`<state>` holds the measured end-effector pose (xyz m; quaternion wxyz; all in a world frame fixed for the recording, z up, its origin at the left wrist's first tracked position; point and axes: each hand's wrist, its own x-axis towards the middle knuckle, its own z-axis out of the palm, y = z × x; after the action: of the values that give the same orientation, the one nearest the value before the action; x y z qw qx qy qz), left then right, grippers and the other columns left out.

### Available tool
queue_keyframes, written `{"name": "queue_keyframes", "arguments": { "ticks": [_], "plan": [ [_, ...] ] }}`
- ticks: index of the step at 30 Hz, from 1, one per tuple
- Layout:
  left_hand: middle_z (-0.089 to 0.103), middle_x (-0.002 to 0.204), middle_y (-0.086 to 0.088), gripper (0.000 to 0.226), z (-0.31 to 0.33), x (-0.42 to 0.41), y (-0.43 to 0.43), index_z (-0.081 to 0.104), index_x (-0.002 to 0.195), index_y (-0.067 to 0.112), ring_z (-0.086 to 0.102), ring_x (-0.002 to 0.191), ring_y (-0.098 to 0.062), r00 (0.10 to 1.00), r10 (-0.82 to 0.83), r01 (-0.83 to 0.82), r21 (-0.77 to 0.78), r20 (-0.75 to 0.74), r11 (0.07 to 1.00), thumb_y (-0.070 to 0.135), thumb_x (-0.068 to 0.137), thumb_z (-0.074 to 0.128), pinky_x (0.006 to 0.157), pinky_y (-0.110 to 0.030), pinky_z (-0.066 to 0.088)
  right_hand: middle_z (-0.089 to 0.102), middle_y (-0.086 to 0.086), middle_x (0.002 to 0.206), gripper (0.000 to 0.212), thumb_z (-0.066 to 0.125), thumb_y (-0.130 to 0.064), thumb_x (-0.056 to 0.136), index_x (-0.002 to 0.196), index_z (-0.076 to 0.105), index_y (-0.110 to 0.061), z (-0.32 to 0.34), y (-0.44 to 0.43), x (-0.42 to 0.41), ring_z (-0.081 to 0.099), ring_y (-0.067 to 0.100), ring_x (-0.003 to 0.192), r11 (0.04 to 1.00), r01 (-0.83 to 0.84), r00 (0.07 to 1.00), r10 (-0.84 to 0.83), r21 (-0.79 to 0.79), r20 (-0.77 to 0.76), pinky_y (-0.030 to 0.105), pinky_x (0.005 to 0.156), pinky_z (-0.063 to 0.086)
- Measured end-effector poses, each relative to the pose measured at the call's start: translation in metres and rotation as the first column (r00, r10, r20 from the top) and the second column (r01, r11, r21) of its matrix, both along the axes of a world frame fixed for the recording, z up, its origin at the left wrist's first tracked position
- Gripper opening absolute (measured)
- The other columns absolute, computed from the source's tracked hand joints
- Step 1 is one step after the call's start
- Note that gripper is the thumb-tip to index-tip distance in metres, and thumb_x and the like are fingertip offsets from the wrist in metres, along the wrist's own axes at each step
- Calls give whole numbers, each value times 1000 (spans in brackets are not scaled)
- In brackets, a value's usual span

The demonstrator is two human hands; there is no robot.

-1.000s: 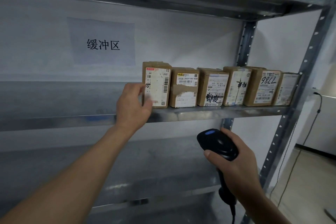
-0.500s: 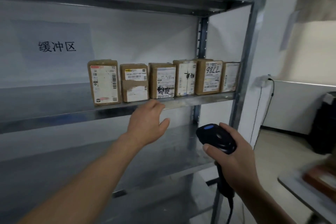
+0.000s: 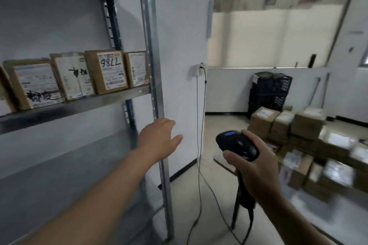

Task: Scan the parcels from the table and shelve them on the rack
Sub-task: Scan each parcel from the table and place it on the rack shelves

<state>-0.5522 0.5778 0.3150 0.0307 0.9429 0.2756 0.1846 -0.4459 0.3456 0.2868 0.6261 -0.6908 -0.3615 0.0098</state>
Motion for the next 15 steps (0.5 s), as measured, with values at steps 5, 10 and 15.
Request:
{"name": "queue_keyframes", "arguments": {
  "ticks": [5, 10, 15],
  "plan": [
    [41, 156, 3, 61, -18, 82, -40, 41, 151, 21, 41, 140, -16, 992, -123, 123, -7, -30, 992, 55, 101, 46, 110, -34, 37, 67, -25, 100, 54, 87, -29, 75, 104, 58, -64, -14, -52, 52, 65, 3, 93, 987, 160, 987, -160, 23, -1, 38, 79, 60],
    [51, 148, 0, 59, -38, 161, -78, 48, 146, 16, 50, 132, -19, 967, -252, 249, -56, -38, 967, 51, 99, 51, 103, -34, 43, 65, -19, 103, 61, 91, -24, 71, 119, 60, -43, -28, -102, 98, 66, 10, 96, 939, 345, 937, -345, -9, -60, 51, 86, 60],
    [66, 118, -3, 45, -69, 241, -103, 62, 127, 14, 62, 97, -18, 923, -383, 373, -147, -44, 916, 47, 96, 60, 76, -26, 48, 68, -16, 104, 64, 88, -46, 55, 113, 62, -47, -42, -136, 149, 69, 18, 92, 865, 501, 855, -500, -31, -135, 51, 80, 61]
  ]
}}
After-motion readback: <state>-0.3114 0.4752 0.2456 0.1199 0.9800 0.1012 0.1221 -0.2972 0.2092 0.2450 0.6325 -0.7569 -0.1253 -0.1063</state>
